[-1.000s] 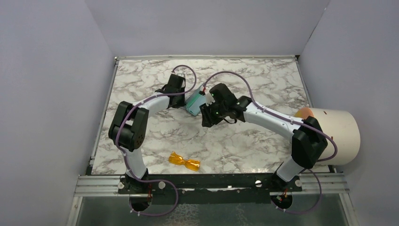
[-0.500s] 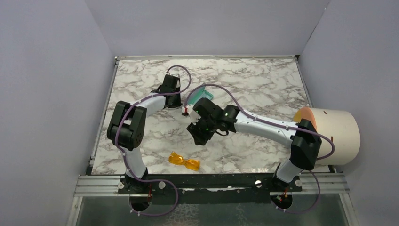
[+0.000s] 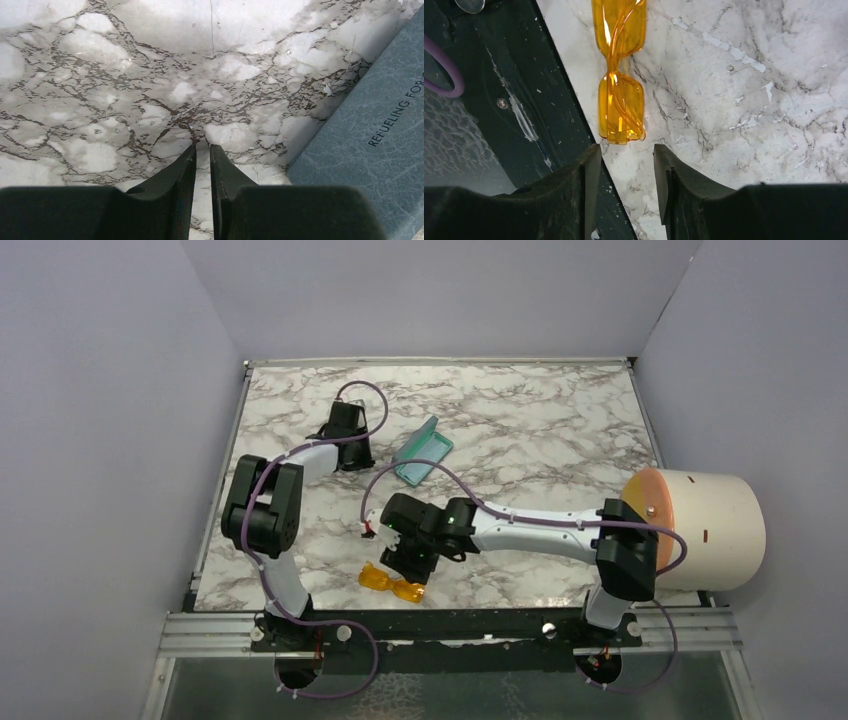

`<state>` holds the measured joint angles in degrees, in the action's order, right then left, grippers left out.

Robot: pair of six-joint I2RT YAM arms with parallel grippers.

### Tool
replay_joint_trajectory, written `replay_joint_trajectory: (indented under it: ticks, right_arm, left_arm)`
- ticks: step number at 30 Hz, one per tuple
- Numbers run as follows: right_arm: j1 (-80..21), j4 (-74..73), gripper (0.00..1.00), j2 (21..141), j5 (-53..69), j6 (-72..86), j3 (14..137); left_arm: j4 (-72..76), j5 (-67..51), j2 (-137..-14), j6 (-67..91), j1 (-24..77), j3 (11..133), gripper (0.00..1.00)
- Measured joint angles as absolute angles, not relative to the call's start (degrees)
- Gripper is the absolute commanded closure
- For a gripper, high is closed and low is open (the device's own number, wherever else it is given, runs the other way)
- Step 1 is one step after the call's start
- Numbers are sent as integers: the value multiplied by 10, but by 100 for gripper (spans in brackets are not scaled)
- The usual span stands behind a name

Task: Organize the sunglasses
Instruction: Pick up the sunglasses from the center of the board.

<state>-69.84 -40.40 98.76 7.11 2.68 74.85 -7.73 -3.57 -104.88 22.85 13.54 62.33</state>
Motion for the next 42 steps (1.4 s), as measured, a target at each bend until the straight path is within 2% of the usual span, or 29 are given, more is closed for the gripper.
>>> replay_joint_trajectory:
  ticks: [25, 42]
  right_arm:
    - [-737, -391, 57, 1095, 66, 10, 806]
    - [-739, -384, 57, 1121, 62, 1, 815]
  left_arm:
    - [-58, -72, -1030, 249, 84, 602, 80]
    - [-49, -90, -1024, 258, 68, 591, 80]
